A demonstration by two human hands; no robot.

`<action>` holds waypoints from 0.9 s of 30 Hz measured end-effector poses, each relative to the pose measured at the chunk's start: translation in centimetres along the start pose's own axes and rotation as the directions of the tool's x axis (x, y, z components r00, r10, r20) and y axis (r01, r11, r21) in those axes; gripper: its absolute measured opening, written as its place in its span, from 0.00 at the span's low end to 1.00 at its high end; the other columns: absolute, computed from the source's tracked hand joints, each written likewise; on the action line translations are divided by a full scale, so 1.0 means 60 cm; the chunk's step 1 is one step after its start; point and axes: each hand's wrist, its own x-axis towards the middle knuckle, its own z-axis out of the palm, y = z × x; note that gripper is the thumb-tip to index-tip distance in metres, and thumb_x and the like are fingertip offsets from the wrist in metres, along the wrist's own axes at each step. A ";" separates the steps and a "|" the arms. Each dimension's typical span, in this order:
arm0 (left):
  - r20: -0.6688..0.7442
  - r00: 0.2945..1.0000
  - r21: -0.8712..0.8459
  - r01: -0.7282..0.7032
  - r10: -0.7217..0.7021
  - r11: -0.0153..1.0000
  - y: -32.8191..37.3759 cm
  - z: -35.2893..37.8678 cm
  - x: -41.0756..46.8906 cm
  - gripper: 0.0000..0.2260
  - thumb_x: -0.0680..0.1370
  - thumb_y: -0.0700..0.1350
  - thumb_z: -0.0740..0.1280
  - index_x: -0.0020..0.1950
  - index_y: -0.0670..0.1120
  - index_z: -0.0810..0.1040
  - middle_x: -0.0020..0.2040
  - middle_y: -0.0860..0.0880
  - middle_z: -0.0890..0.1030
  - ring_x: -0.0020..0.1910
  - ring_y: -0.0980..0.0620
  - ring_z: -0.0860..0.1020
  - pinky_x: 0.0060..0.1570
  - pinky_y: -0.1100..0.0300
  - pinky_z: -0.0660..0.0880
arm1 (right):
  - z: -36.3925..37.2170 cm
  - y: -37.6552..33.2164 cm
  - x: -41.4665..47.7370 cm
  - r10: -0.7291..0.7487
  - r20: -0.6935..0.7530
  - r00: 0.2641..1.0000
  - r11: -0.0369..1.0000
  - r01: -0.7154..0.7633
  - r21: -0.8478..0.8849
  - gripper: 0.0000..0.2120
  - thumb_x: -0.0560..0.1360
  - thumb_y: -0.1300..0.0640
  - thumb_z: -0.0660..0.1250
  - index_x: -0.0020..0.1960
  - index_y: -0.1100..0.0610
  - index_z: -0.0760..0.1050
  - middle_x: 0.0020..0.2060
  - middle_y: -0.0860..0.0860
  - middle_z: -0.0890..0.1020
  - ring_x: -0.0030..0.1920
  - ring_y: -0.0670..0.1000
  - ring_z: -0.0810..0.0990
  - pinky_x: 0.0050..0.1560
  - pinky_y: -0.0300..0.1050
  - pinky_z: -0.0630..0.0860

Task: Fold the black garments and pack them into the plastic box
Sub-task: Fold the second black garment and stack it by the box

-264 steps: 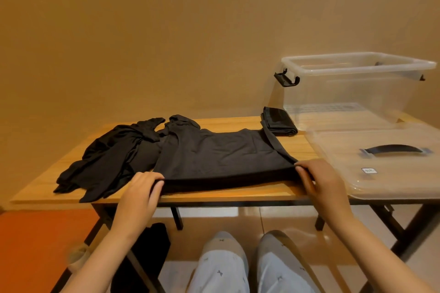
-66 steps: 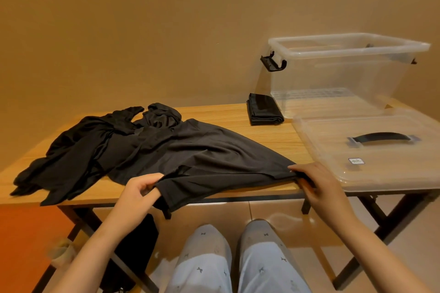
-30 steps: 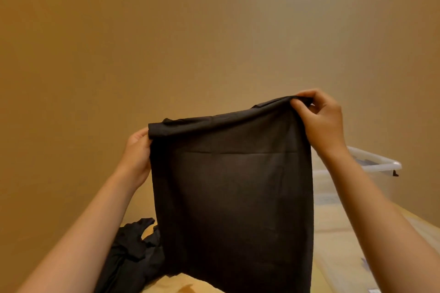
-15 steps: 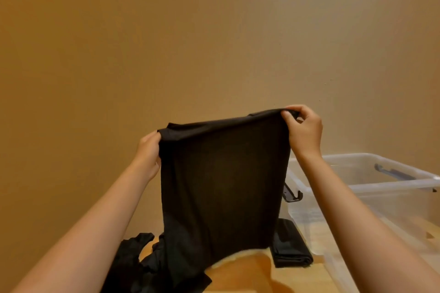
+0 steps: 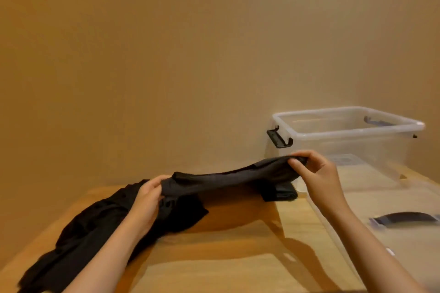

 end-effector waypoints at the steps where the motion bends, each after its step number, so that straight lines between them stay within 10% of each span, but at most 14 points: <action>1: 0.038 0.998 0.100 0.045 -0.049 0.994 -0.041 -0.006 -0.027 0.11 0.82 0.39 0.60 0.54 0.48 0.83 0.60 0.51 0.80 0.61 0.52 0.78 0.60 0.53 0.75 | -0.012 0.022 -0.039 0.035 0.044 0.998 0.999 -0.034 -0.023 0.07 0.75 0.65 0.68 0.46 0.55 0.81 0.40 0.48 0.84 0.44 0.47 0.83 0.44 0.37 0.79; 10: 0.161 0.985 0.433 -0.015 -0.061 0.901 -0.140 -0.022 -0.164 0.08 0.78 0.36 0.67 0.50 0.49 0.83 0.48 0.58 0.84 0.50 0.64 0.80 0.48 0.73 0.75 | -0.062 0.087 -0.222 0.131 0.279 0.951 0.978 -0.079 -0.192 0.16 0.73 0.66 0.70 0.43 0.44 0.81 0.40 0.44 0.83 0.45 0.45 0.81 0.47 0.35 0.76; 12: 0.204 0.978 0.480 -0.069 -0.034 0.874 -0.143 -0.020 -0.180 0.11 0.77 0.34 0.68 0.49 0.50 0.82 0.48 0.63 0.82 0.47 0.67 0.79 0.47 0.71 0.75 | -0.061 0.086 -0.240 0.123 0.282 0.952 0.980 -0.072 -0.184 0.03 0.73 0.51 0.71 0.44 0.43 0.80 0.42 0.45 0.83 0.46 0.45 0.81 0.48 0.36 0.77; 15: 0.292 0.956 0.520 -0.173 0.016 0.837 -0.143 -0.020 -0.199 0.16 0.74 0.35 0.72 0.56 0.54 0.81 0.53 0.64 0.81 0.55 0.68 0.76 0.53 0.73 0.71 | -0.066 0.099 -0.260 0.128 0.265 0.956 0.978 -0.076 -0.196 0.22 0.65 0.27 0.65 0.46 0.43 0.80 0.44 0.45 0.83 0.47 0.45 0.81 0.49 0.37 0.78; 20: 0.382 0.923 0.588 -0.280 0.045 0.759 -0.150 -0.024 -0.214 0.24 0.72 0.47 0.76 0.65 0.61 0.74 0.59 0.62 0.74 0.62 0.68 0.69 0.57 0.78 0.64 | -0.066 0.109 -0.278 0.137 0.278 0.951 0.978 -0.085 -0.192 0.03 0.73 0.50 0.71 0.45 0.42 0.79 0.42 0.45 0.83 0.46 0.47 0.82 0.49 0.40 0.78; 22: 0.377 0.923 0.629 -0.318 0.079 0.710 -0.156 -0.022 -0.220 0.22 0.72 0.50 0.75 0.63 0.63 0.74 0.59 0.64 0.72 0.63 0.69 0.67 0.58 0.77 0.63 | -0.070 0.121 -0.281 0.150 0.283 0.947 0.972 -0.088 -0.218 0.15 0.74 0.63 0.70 0.44 0.41 0.79 0.42 0.43 0.83 0.47 0.45 0.81 0.50 0.38 0.77; 24: 0.374 0.920 0.672 -0.357 0.119 0.649 -0.167 -0.024 -0.225 0.20 0.72 0.50 0.75 0.60 0.65 0.76 0.58 0.65 0.71 0.64 0.67 0.66 0.62 0.70 0.62 | -0.068 0.113 -0.283 0.132 0.275 0.952 0.974 -0.073 -0.214 0.04 0.74 0.50 0.70 0.45 0.40 0.79 0.42 0.43 0.83 0.48 0.43 0.81 0.50 0.34 0.76; 27: 0.384 0.905 0.720 -0.418 0.184 0.555 -0.186 -0.030 -0.235 0.21 0.72 0.46 0.75 0.59 0.66 0.75 0.59 0.67 0.71 0.66 0.63 0.66 0.64 0.63 0.61 | -0.072 0.112 -0.284 0.130 0.235 0.963 0.975 -0.081 -0.209 0.14 0.68 0.32 0.65 0.45 0.39 0.79 0.43 0.42 0.82 0.48 0.42 0.80 0.49 0.31 0.75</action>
